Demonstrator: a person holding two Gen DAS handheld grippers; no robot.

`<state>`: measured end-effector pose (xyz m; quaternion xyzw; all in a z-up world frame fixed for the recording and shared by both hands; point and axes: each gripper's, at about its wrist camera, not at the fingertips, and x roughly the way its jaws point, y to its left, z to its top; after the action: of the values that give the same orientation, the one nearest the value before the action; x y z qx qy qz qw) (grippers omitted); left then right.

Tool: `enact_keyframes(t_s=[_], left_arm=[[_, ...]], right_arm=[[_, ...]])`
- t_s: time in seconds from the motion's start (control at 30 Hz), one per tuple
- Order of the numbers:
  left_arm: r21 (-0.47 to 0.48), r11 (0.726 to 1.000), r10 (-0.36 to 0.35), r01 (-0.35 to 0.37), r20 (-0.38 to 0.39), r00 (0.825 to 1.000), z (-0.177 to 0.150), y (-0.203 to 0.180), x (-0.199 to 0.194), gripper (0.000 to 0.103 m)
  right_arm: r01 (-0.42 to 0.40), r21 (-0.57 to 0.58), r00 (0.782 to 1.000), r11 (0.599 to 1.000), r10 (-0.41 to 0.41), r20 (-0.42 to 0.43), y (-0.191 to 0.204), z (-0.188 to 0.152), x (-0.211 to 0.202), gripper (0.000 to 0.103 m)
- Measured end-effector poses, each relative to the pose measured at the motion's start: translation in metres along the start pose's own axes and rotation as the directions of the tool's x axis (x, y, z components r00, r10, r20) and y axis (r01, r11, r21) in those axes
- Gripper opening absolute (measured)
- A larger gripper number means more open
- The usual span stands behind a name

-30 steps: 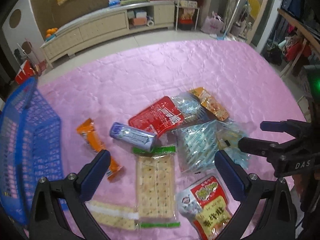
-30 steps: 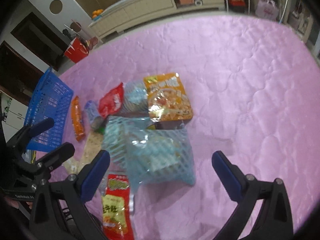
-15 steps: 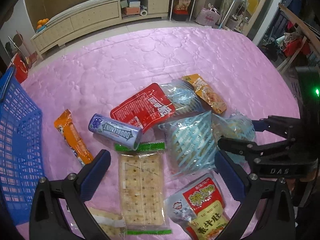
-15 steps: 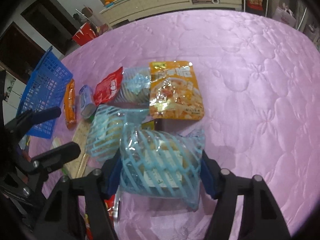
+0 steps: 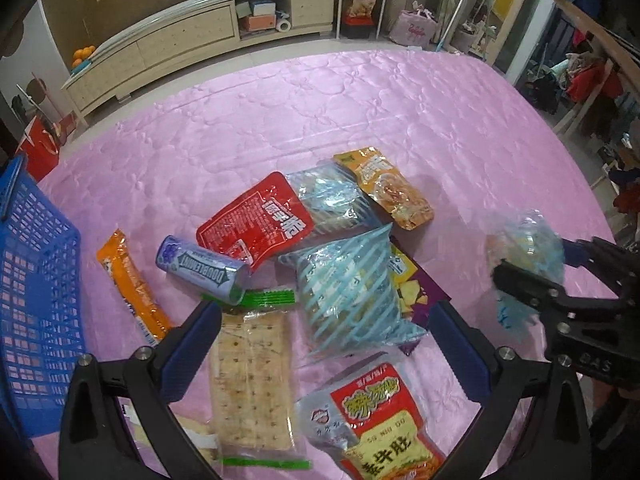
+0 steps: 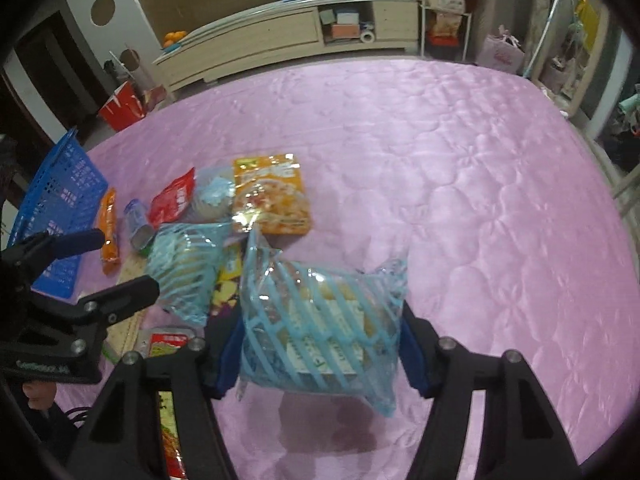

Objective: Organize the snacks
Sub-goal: 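Lift the light-blue striped bag with the right tool and carry it over the basket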

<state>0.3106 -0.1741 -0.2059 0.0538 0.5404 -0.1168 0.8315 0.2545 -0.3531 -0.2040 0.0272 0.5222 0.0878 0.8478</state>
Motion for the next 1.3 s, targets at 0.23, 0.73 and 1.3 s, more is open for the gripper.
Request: enact_keyframes(t_s=[0.23,0.73,1.3], left_arm=[[0.010,1.000,0.015,-0.014,-0.033,0.999,0.011,0.000,0.034,0.103],[-0.031,0.996,-0.085,0.083,-0.085,0.993,0.006,-0.002,0.051,0.057],[-0.013,0.995,-0.090,0.094,0.168,0.982,-0.033,0.034,-0.103,0.057]], right_arm=[[0.021,0.000,1.000,1.000,-0.021,-0.001,0.003,0.000,0.010,0.070],[0.014,0.026,1.000,1.000,-0.014,-0.003,0.008,-0.011,0.000,0.070],[0.045,-0.074,0.991,0.996,-0.036,0.125,0.091,-0.013,-0.104,0.070]])
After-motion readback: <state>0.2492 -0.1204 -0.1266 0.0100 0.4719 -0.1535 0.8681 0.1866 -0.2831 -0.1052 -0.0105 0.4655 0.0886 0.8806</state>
